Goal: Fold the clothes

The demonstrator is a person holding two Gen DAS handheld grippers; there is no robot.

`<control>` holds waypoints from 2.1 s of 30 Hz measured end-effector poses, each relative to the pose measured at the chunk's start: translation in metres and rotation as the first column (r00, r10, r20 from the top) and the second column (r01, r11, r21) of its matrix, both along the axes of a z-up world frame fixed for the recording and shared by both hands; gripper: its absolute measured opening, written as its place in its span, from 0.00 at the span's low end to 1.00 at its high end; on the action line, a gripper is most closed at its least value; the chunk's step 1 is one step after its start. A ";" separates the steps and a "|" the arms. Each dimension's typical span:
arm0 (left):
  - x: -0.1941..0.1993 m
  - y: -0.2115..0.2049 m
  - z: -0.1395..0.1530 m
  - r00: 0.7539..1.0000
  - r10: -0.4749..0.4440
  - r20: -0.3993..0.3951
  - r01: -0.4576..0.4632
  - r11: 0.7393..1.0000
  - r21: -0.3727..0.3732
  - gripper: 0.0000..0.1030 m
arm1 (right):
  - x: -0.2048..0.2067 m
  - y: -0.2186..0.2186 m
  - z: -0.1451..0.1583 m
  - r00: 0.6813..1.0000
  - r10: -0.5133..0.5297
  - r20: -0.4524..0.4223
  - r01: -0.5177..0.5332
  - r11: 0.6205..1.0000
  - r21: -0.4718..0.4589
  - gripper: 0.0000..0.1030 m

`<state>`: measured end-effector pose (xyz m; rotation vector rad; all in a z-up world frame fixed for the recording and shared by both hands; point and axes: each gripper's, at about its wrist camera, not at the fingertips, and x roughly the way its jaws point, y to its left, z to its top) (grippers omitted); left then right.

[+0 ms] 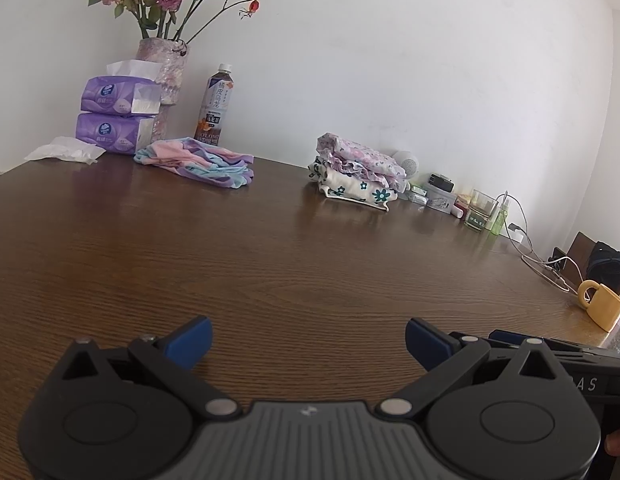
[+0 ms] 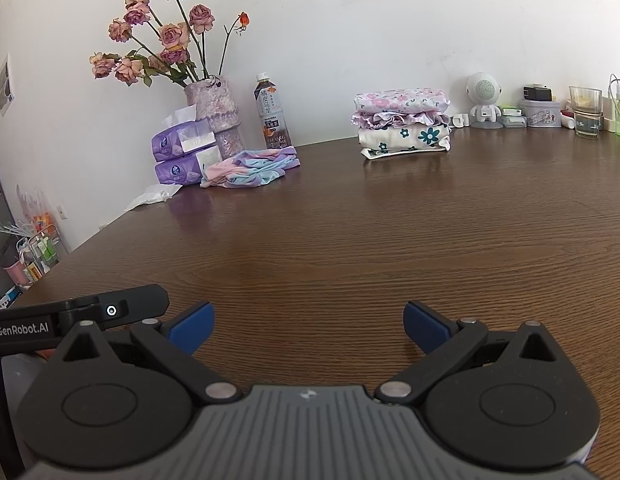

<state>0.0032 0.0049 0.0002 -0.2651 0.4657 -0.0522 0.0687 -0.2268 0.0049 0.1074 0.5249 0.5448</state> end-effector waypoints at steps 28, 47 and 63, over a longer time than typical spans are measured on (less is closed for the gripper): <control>-0.003 -0.004 -0.002 1.000 -0.004 0.020 0.004 1.000 0.015 1.00 | 0.000 -0.001 0.001 1.000 0.000 -0.003 0.000 1.000 0.009 1.00; -0.002 -0.005 -0.003 1.000 -0.006 0.014 0.006 1.000 0.012 1.00 | 0.001 -0.001 0.000 1.000 0.004 -0.014 -0.003 1.000 0.013 1.00; -0.003 -0.005 -0.004 1.000 -0.007 0.015 0.007 1.000 0.011 1.00 | 0.002 -0.002 0.000 1.000 0.006 -0.016 -0.006 1.000 0.016 1.00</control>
